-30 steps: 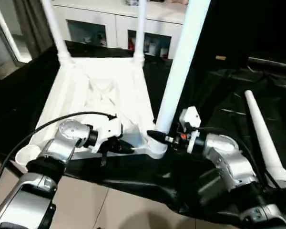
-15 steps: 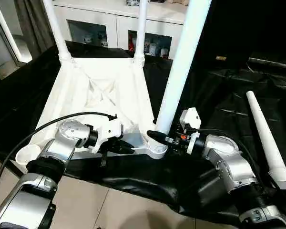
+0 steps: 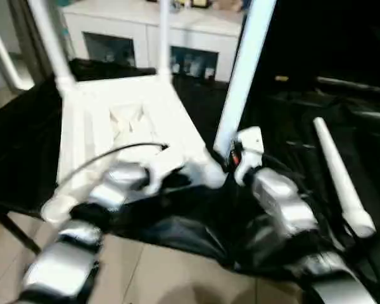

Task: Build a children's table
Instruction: Insert table leg to table base

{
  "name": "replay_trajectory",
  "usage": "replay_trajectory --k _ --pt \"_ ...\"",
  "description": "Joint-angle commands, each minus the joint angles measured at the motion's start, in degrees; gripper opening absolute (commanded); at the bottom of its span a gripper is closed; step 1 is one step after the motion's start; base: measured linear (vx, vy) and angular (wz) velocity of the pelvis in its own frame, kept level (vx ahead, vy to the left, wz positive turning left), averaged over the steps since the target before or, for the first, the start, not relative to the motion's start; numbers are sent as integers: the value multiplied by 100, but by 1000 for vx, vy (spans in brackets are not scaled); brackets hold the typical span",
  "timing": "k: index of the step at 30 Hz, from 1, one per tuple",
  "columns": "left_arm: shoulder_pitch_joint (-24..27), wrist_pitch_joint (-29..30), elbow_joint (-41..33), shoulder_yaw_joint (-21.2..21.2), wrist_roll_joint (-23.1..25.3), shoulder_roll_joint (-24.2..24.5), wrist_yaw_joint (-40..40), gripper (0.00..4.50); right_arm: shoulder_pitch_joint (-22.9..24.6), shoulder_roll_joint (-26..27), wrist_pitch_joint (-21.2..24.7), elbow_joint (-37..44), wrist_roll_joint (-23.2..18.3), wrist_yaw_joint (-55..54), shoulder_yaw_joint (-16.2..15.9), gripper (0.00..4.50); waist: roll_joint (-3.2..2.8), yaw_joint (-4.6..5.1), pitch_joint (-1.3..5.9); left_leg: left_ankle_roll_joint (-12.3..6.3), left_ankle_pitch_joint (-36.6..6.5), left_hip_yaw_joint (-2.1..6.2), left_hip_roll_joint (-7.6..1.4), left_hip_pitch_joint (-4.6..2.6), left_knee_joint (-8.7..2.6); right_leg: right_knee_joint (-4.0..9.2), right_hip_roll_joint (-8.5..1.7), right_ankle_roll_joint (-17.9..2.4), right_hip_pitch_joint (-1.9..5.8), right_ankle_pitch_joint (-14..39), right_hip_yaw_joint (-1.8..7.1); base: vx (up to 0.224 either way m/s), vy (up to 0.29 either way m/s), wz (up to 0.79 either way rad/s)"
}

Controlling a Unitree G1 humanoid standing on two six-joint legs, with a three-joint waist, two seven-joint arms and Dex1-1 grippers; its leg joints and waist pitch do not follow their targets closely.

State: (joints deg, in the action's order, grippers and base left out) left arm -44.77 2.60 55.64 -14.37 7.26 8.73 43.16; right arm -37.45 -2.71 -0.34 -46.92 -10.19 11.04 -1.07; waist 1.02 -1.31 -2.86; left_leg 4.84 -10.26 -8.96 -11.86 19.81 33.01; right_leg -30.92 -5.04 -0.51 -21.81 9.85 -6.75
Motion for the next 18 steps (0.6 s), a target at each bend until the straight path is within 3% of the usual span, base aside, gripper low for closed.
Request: replay_trajectory --k 1,2,3,4,5,6,7,8,9,10,11,12,13,14,15,16,17,18 --pt "-134 220 7 157 -29 -110 -418 0 302 -32 378 -895 68 -522 220 188 -174 108 195 92 -3964 140 -190 -266 -513 603 -239 -238 96 3330 -96 -33 58 -5" --pt "-162 378 -18 82 45 -335 -601 0 132 58 340 -1172 64 -799 296 188 -206 120 163 117 -4443 203 -351 -83 -753 266 -219 -324 335 2699 -80 -33 58 -5" --pt "-164 498 -66 22 116 -431 -711 0 51 86 332 -1300 123 -960 303 188 -265 56 153 155 -4747 204 -471 93 -972 -185 -188 -436 512 2084 -3 -71 33 -3" --pt "-165 580 -99 -15 162 -491 -785 0 -1 103 329 -1383 161 -1064 306 188 -234 -25 108 166 -5022 117 -559 263 -1210 -609 -128 -488 599 1563 65 -40 -47 20" --pt "-153 691 -165 -39 182 -550 -829 0 -68 128 305 -1479 189 -1148 317 188 23 -195 89 27 -4732 -292 -350 -34 -1130 -619 8 -347 262 2291 355 -40 -47 20" --pt "-143 764 -207 -46 190 -584 -872 0 -113 144 285 -1536 222 -1226 315 188 397 -186 -10 135 -2889 -335 309 -1175 796 1244 -254 302 -1137 6489 198 159 -122 35" --pt "-136 801 -230 -46 187 -599 -891 0 -139 156 270 -1568 236 -1268 316 188 310 -87 -19 -29 -2306 -222 310 -995 907 1151 -563 285 -1005 7329 367 136 -71 16" --pt "-138 841 -239 -56 193 -609 -919 0 -181 169 228 -1639 243 -1324 320 188 223 -81 73 -180 -1942 -38 213 -411 592 878 -874 251 -189 6944 618 243 -14 -24" --pt "-140 856 -221 -75 220 -598 -947 0 -213 183 190 -1690 233 -1328 331 188 124 -110 202 -153 -1763 139 53 14 81 471 -835 470 386 5741 333 167 95 -43" --pt "-147 876 -176 -72 236 -585 -1001 0 -256 199 154 -1765 237 -1335 338 188 125 -138 335 -86 -1483 215 -85 -192 -242 211 -531 119 204 3474 334 169 67 -31" --pt "-163 864 -111 -73 264 -543 -1052 0 -286 215 119 -1817 229 -1315 352 188 5 -164 369 -91 -1000 139 -104 -304 -319 73 -433 -576 154 1563 360 62 10 8" --pt "-171 872 -77 -68 285 -518 -1098 0 -322 231 80 -1885 231 -1314 372 188 32 -131 339 -141 -981 85 -95 -279 -355 60 -396 -856 151 1025 383 -1 -32 18" --pt "-173 907 -75 -40 287 -491 -1123 0 -360 252 41 -1957 255 -1341 399 188 99 -74 258 -200 -1508 29 -67 -203 -416 120 -335 -1045 171 1283 370 0 0 0" --pt "-173 939 -95 -33 303 -475 -1131 0 -383 262 24 -1996 287 -1364 413 188 121 -61 226 -198 -2279 7 11 -338 -360 291 -309 -762 54 2734 337 0 0 0" --pt "-173 939 -95 -33 303 -475 -1131 0 -383 262 24 -1996 287 -1364 413 188 117 -44 224 -205 -2530 -3 50 -432 -315 388 -308 -623 -42 3301 314 0 0 0" --pt "-177 946 -100 -31 312 -462 -1137 0 -393 265 16 -2009 295 -1367 425 188 116 -15 267 -254 -2563 24 68 -415 -300 456 -338 -441 -35 3666 299 0 0 0" --pt "-172 966 -123 -31 314 -450 -1140 0 -412 268 -4 -2036 296 -1366 440 188 119 26 268 -280 -2488 97 22 -243 -379 435 -336 -268 68 3664 264 0 0 0" --pt "-166 984 -148 -32 307 -433 -1136 0 -444 268 -36 -2066 305 -1346 444 188 116 27 270 -278 -2459 106 9 -222 -385 454 -345 -191 70 3676 252 0 0 0"
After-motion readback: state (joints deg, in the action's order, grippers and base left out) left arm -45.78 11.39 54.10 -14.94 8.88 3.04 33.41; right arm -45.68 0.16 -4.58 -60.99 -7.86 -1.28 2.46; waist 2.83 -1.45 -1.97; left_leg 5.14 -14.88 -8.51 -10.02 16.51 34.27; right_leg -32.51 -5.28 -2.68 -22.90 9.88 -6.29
